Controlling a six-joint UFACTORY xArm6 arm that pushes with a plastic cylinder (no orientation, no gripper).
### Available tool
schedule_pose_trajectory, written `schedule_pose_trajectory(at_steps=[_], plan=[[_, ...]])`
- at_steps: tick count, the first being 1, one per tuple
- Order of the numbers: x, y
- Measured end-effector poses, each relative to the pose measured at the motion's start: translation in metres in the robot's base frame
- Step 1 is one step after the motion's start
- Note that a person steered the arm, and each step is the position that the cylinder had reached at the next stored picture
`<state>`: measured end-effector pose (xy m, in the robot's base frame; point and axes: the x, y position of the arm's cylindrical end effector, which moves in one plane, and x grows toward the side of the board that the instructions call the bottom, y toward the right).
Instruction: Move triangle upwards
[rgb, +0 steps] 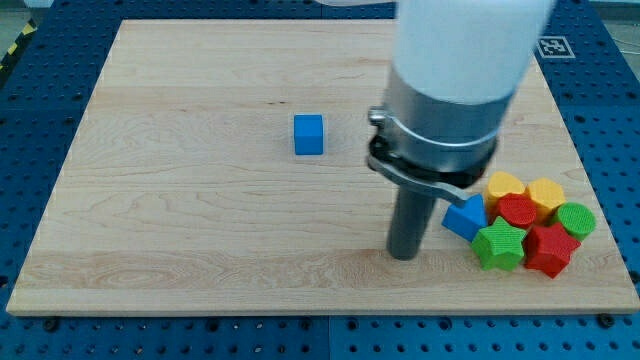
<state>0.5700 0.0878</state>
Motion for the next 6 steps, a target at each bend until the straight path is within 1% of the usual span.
schedule_pose_trajectory(at_steps=[2, 4, 5, 6], plan=[[0.0, 0.04], [0.0, 0.062], [-0.006, 0.063], [-0.021, 0.061]])
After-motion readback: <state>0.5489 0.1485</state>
